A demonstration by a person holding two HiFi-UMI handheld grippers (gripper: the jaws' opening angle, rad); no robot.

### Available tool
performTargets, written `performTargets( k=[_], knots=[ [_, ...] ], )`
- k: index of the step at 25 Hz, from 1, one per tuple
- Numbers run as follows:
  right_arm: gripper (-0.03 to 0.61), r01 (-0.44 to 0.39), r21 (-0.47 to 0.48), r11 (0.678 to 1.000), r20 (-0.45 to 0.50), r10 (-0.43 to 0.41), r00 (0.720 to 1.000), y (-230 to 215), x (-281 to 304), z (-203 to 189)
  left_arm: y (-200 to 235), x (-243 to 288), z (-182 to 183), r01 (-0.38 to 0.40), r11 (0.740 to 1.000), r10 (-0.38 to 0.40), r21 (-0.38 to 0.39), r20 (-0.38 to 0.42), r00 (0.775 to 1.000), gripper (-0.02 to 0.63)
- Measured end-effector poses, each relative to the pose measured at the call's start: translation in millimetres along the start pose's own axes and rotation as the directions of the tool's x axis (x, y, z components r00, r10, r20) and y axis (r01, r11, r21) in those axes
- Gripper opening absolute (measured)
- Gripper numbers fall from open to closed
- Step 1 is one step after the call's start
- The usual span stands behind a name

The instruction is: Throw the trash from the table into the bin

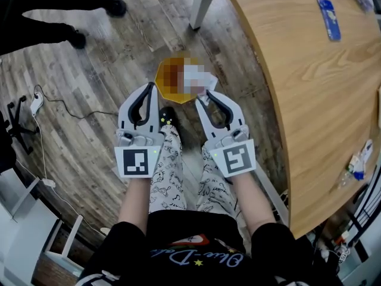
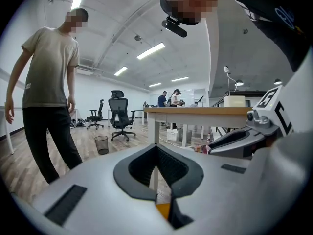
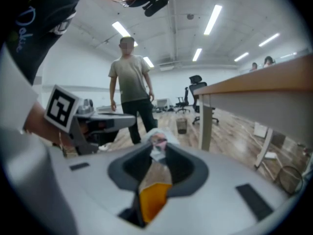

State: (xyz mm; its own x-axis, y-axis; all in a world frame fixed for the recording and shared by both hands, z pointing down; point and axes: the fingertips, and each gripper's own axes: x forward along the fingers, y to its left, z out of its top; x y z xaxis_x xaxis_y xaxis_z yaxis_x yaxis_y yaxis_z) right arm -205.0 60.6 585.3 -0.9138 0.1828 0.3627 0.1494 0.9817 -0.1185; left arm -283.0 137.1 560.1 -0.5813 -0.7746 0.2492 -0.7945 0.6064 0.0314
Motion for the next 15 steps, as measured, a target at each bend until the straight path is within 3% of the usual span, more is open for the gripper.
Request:
performTargets(
  k=[15],
  knots=[
    [0.091, -0.029, -0.004, 1.000, -0.065, 0.029, 0.997, 5.7, 19.5, -52.8, 12.2, -0.4, -40.1, -0.028, 1.000, 0.028, 0.000, -0.008, 1.000, 0.011]
  ],
)
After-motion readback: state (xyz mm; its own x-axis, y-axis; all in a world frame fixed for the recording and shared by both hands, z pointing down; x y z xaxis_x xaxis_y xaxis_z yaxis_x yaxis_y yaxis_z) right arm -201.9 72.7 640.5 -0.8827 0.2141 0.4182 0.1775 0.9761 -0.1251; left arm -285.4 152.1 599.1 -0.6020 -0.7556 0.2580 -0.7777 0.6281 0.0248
